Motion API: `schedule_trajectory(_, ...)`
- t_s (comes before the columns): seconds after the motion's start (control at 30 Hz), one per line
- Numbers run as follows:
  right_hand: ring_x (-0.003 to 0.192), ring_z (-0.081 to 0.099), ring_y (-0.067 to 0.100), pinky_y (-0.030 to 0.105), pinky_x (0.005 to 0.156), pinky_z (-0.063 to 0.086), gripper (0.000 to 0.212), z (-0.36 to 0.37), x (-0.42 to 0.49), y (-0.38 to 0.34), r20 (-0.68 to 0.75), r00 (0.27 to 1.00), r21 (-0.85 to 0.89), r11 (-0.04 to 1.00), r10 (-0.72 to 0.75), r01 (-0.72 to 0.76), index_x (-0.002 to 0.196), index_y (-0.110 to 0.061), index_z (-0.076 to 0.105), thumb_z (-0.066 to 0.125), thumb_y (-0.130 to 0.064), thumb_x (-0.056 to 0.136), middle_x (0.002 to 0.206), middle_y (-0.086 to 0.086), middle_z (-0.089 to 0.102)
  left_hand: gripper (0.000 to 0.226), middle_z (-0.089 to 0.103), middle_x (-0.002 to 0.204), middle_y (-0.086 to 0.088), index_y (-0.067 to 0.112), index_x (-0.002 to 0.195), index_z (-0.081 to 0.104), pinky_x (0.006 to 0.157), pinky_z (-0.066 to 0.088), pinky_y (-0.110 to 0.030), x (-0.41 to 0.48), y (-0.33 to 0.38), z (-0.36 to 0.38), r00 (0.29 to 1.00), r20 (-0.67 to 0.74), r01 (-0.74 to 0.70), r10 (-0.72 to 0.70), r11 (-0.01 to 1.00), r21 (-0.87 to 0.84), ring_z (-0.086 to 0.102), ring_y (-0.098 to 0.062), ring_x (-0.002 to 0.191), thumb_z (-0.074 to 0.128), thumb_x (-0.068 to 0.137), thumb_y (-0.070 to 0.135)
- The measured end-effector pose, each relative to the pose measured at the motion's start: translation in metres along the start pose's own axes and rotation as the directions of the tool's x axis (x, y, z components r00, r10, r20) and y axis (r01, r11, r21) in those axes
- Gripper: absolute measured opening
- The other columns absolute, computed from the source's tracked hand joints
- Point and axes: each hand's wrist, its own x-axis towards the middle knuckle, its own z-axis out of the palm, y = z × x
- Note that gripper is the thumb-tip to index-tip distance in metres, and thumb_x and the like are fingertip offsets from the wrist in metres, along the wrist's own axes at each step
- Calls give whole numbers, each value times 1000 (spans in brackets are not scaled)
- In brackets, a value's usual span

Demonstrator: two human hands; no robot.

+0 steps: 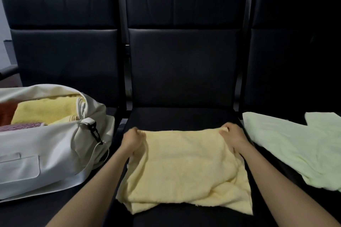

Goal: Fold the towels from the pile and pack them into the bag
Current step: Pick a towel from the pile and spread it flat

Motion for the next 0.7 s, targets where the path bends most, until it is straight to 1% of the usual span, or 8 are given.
schedule_trajectory(0.1, 82, 52, 17, 29, 69, 38, 8, 14, 5, 13, -35, 999, -85, 996, -13, 10, 99, -15, 58, 59, -19, 92, 112, 7, 54, 10, 63, 106, -17, 13, 87, 56, 65, 36, -34, 8, -13, 9, 996, -81, -16, 22, 997, 80, 53, -26, 87, 55, 93, 20)
schedule_trajectory(0.17, 82, 52, 19, 28, 70, 38, 13, 16, 9, 16, -25, 999, -136, 990, -29, 25, 102, -15, 57, 60, -22, 92, 119, 5, 43, 13, 57, 111, -17, 17, 82, 50, 64, 32, -32, 12, -15, 11, 995, -92, -17, 28, 994, 110, 43, -19, 78, 54, 94, 19)
schedule_trajectory(0.23, 83, 53, 20, 29, 70, 39, 16, 17, 13, 16, 5, 1000, -162, 987, -16, 17, 106, -15, 56, 59, -23, 93, 123, 4, 38, 9, 47, 118, -16, 13, 95, 50, 69, 34, -30, 14, -15, 11, 996, -86, 5, 3, 996, 94, 43, -17, 76, 57, 94, 19)
schedule_trajectory(0.33, 86, 55, 21, 33, 75, 46, 13, 16, 19, 16, 66, 998, -220, 975, 3, 12, 104, -18, 51, 56, -25, 93, 118, 3, 41, 40, 37, 131, -18, 6, 121, 44, 82, 39, -34, 16, -14, 10, 998, -56, 42, -37, 996, 82, 52, -32, 98, 64, 91, 22)
schedule_trajectory(0.4, 88, 55, 22, 35, 78, 48, 18, 14, 22, 13, 100, 994, -220, 975, 32, -9, 104, -20, 45, 57, -23, 92, 111, 3, 43, 47, 41, 133, -20, 3, 125, 42, 84, 41, -35, 18, -12, 9, 998, -26, 56, -54, 995, 81, 52, -35, 107, 67, 89, 20)
schedule_trajectory(0.47, 91, 54, 21, 32, 75, 46, 27, 11, 23, 10, 133, 990, -197, 980, 57, -30, 107, -21, 39, 60, -20, 91, 110, 3, 45, 45, 53, 127, -18, 1, 125, 45, 75, 41, -31, 19, -10, 7, 998, 12, 65, -66, 995, 76, 55, -29, 103, 67, 88, 16)
schedule_trajectory(0.6, 92, 57, 20, 29, 71, 46, 13, 10, 19, 10, 164, 984, -244, 969, 64, -23, 104, -17, 53, 57, -17, 91, 113, 5, 55, 22, 64, 108, -15, 0, 106, 59, 67, 41, -31, 12, -7, 4, 998, 33, 54, -58, 991, 121, 54, -21, 87, 64, 89, 12)
schedule_trajectory(0.7, 94, 55, 22, 29, 75, 43, 15, 7, 4, 14, 88, 996, -246, 969, 34, -11, 107, -11, 58, 57, -17, 93, 118, 9, 52, 11, 64, 96, -14, 5, 83, 54, 69, 41, -34, 1, -9, 0, 1000, 0, -13, 13, 990, 142, 56, -24, 87, 62, 89, 11)
